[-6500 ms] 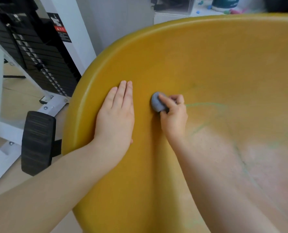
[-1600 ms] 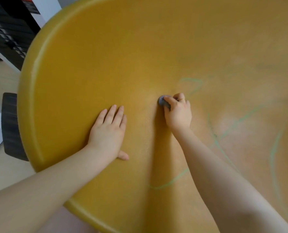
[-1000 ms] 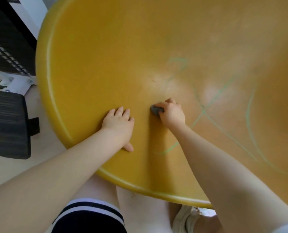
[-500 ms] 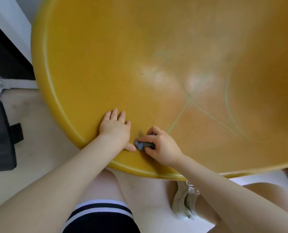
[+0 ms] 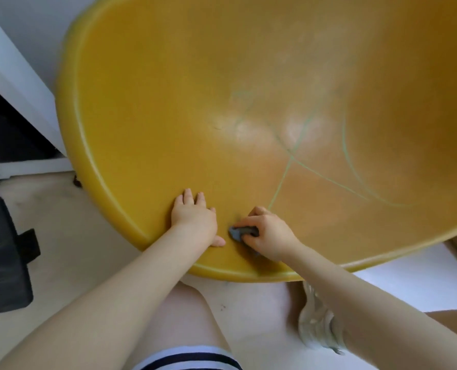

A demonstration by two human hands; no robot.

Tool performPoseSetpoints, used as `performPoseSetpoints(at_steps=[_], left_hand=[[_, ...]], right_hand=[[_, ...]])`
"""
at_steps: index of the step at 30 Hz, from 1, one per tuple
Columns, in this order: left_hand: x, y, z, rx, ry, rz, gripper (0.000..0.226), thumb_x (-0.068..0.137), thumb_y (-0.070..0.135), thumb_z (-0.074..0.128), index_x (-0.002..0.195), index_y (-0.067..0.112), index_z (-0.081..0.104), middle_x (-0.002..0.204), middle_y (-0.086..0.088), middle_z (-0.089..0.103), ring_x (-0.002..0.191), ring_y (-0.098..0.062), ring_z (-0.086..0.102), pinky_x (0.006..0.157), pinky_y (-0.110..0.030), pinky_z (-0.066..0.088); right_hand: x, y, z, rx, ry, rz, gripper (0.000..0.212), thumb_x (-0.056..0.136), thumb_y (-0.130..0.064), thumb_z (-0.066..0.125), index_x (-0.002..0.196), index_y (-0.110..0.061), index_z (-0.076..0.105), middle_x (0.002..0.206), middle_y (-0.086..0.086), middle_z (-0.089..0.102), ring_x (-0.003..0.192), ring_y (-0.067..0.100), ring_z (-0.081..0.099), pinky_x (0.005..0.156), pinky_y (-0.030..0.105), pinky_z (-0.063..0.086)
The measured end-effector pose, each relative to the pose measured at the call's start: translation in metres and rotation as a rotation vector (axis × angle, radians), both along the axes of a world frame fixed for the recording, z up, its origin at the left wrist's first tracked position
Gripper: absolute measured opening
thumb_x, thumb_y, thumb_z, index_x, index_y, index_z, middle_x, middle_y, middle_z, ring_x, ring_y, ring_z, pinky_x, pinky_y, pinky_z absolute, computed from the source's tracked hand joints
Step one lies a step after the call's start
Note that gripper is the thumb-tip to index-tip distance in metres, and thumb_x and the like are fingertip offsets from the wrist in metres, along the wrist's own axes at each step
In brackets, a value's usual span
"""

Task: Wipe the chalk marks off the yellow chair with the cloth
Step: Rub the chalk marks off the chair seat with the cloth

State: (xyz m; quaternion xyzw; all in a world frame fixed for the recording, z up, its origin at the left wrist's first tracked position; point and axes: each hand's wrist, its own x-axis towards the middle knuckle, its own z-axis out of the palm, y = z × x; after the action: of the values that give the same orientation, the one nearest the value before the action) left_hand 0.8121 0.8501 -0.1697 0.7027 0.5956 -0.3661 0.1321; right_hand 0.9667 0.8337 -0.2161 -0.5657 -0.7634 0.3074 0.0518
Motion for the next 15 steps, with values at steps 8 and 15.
performPoseSetpoints(at_steps=[8, 15], left_hand=[[0.005, -0.006, 0.001, 0.002, -0.018, 0.033, 0.075, 0.089, 0.065, 0.036, 0.15, 0.03, 0.009, 0.158, -0.004, -0.007, 0.143, -0.034, -0.007, 0.117, -0.042, 0.001], [0.011, -0.016, -0.003, 0.036, -0.028, 0.121, 0.075, 0.088, 0.065, 0.034, 0.149, 0.032, 0.007, 0.157, -0.001, -0.011, 0.144, -0.028, -0.009, 0.117, -0.039, -0.001]], right_hand=[[0.004, -0.002, -0.014, 0.118, -0.071, -0.027, 0.03, 0.086, -0.027, 0.056, 0.115, -0.032, 0.062, 0.107, 0.004, 0.05, 0.09, 0.028, 0.056, 0.066, 0.03, 0.044], [0.014, 0.07, -0.043, 0.242, -0.161, -0.133, 0.028, 0.095, -0.024, 0.043, 0.116, -0.029, 0.06, 0.112, 0.008, 0.045, 0.099, 0.031, 0.047, 0.064, 0.029, 0.034]])
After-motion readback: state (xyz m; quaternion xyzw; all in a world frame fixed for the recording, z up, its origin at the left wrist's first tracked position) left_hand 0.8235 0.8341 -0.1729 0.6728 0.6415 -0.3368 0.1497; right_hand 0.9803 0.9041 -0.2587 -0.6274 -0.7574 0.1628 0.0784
